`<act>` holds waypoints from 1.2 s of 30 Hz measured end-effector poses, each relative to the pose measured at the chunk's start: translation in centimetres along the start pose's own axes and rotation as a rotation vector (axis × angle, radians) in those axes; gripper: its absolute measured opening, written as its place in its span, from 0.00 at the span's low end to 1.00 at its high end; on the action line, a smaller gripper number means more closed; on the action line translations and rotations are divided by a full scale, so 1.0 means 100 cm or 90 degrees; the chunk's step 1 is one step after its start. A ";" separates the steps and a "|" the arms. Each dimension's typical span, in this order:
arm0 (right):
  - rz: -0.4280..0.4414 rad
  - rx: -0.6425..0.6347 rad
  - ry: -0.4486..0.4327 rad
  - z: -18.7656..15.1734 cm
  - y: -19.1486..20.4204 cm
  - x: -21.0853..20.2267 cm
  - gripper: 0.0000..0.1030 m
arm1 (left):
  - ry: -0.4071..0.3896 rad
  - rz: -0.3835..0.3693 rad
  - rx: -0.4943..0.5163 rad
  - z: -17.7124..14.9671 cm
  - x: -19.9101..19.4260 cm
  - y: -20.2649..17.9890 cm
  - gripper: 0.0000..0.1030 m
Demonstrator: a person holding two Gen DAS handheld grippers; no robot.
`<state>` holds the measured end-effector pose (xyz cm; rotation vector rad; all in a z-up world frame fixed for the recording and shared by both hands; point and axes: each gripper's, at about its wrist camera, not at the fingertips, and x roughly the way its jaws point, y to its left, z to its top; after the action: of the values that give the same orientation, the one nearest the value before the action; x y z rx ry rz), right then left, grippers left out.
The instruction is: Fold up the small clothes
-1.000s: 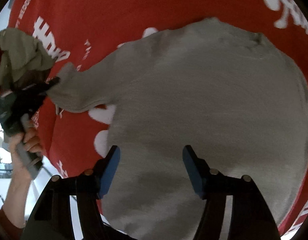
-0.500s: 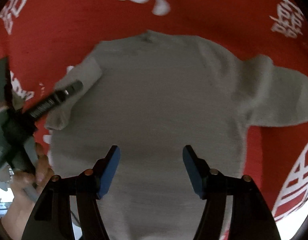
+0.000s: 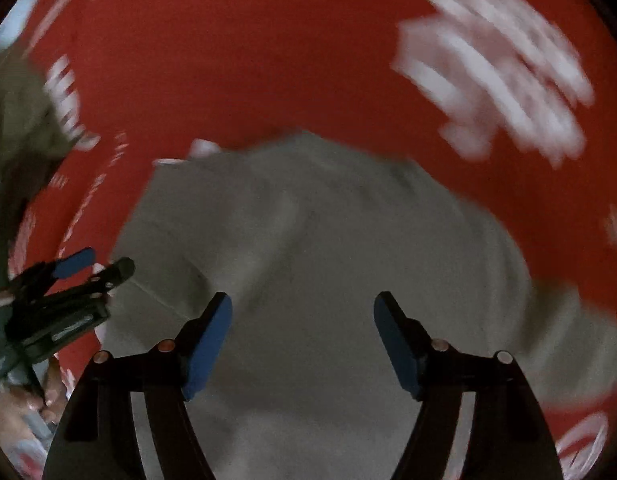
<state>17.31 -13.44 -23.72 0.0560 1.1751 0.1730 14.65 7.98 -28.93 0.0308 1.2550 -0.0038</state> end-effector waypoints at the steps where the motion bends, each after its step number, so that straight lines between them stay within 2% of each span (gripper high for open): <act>1: 0.005 -0.050 -0.016 0.014 0.023 0.009 0.76 | 0.003 -0.001 -0.011 -0.001 0.006 0.005 0.67; 3: -0.008 -0.132 -0.016 0.028 0.058 0.032 0.77 | 0.008 -0.003 -0.013 -0.001 0.014 0.006 0.67; 5: -0.066 -0.231 0.006 0.032 0.095 0.070 0.77 | 0.005 -0.002 -0.010 -0.004 0.019 0.000 0.67; 7: -0.131 -0.290 0.029 0.027 0.108 0.097 0.76 | -0.007 0.003 -0.008 -0.008 0.020 -0.011 0.67; 8: -0.155 -0.310 0.044 0.023 0.109 0.110 0.67 | -0.007 0.005 -0.009 -0.008 0.022 -0.009 0.67; 9: -0.133 -0.299 0.030 0.025 0.105 0.109 0.55 | -0.006 0.005 -0.013 -0.007 0.022 -0.006 0.67; 10: -0.121 -0.282 0.022 0.028 0.101 0.105 0.11 | -0.003 0.003 -0.018 -0.005 0.022 -0.001 0.67; 11: -0.121 -0.236 0.013 0.035 0.087 0.094 0.11 | 0.000 0.003 -0.020 -0.004 0.023 0.001 0.67; 12: -0.108 -0.198 -0.003 0.038 0.075 0.085 0.11 | 0.002 0.003 -0.020 -0.003 0.022 0.003 0.67; 15: -0.002 0.024 -0.071 0.037 -0.003 0.040 0.11 | 0.005 0.009 -0.009 -0.006 0.018 0.000 0.67; 18: 0.029 0.202 -0.083 0.008 -0.079 0.024 0.17 | 0.003 0.006 0.005 -0.006 0.020 -0.001 0.67; 19: 0.057 0.279 -0.072 -0.011 -0.108 0.027 0.22 | 0.003 0.009 0.012 -0.007 0.020 -0.004 0.67; 20: 0.072 0.332 -0.055 -0.025 -0.127 0.033 0.39 | 0.003 0.015 0.017 -0.007 0.021 -0.006 0.67; 22: 0.092 0.453 0.005 -0.063 -0.166 0.049 0.59 | 0.006 0.018 0.020 -0.007 0.019 -0.008 0.67; 23: 0.118 0.493 -0.001 -0.078 -0.177 0.050 0.58 | 0.008 0.018 0.020 -0.007 0.018 -0.007 0.67; 24: 0.139 0.514 -0.019 -0.087 -0.181 0.046 0.59 | 0.011 0.018 0.020 -0.005 0.019 -0.005 0.67; 25: 0.135 0.530 -0.016 -0.094 -0.185 0.040 0.59 | 0.011 0.019 0.020 -0.005 0.017 -0.003 0.67; 27: 0.113 0.523 0.007 -0.097 -0.183 0.032 0.59 | 0.012 0.027 0.022 -0.004 0.015 0.000 0.67; 29: 0.117 0.502 0.007 -0.095 -0.177 0.023 0.59 | 0.013 0.028 0.015 -0.001 0.011 0.004 0.67; 31: 0.125 0.457 0.005 -0.078 -0.164 0.020 0.62 | 0.001 0.026 0.016 0.005 0.007 0.003 0.67; 32: 0.138 0.448 0.006 -0.069 -0.162 0.024 0.66 | -0.004 0.027 0.021 0.007 0.006 0.001 0.67; 36: 0.132 0.497 0.054 -0.043 -0.169 0.050 0.70 | -0.024 0.022 0.063 0.016 0.004 -0.021 0.67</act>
<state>17.03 -29.48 -32.20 0.8657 1.2614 -0.1120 16.29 5.87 -28.86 0.1369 1.2159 -0.0370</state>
